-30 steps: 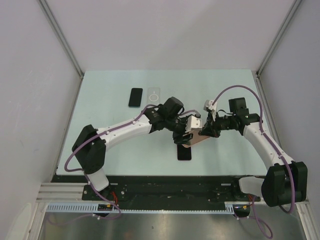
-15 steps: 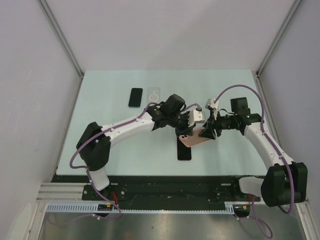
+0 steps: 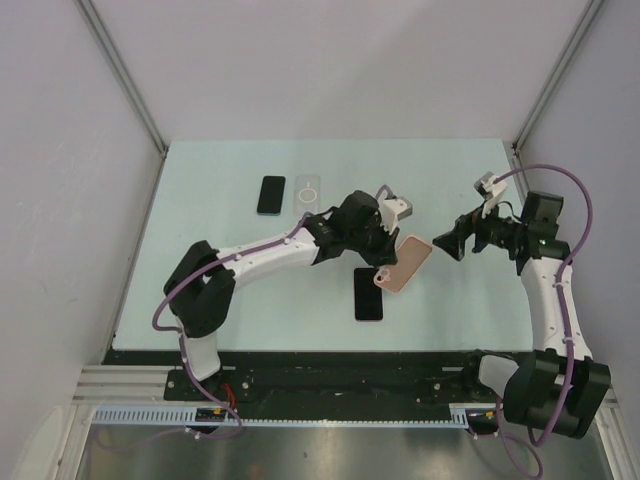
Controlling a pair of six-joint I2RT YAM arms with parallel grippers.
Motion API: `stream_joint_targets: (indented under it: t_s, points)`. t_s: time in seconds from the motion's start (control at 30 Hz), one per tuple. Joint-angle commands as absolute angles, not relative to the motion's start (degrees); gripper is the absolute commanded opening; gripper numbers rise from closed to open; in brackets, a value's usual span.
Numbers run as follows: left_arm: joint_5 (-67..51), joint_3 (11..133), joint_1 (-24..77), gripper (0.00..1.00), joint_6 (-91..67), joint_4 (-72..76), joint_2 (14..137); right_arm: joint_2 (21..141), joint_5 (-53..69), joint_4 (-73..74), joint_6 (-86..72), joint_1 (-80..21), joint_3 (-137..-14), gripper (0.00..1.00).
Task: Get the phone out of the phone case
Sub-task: Place the phone case at the center of the board.
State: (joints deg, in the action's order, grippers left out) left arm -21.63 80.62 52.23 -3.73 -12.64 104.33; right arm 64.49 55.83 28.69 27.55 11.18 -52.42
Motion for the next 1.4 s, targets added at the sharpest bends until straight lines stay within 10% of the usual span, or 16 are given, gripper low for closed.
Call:
stream_joint_targets:
  t_s: [0.0,1.07,1.17,1.37]
  points:
    - [-10.4,82.1,52.5,0.00,-26.2,-10.5,106.1,61.9,57.1,25.7,24.5,14.9,-54.2,1.00]
    - [-13.6,94.9,57.8,0.03,-51.2,-18.0,125.7,59.6,60.0,25.7,24.4,18.9,-52.9,1.00]
    - [-12.2,95.7,57.0,0.28,-50.1,-18.5,126.2,59.9,59.9,27.0,26.6,18.9,-52.9,1.00]
    - [-12.1,95.2,56.8,0.43,-49.0,-18.5,124.9,60.5,55.4,28.8,29.5,18.7,-52.9,1.00]
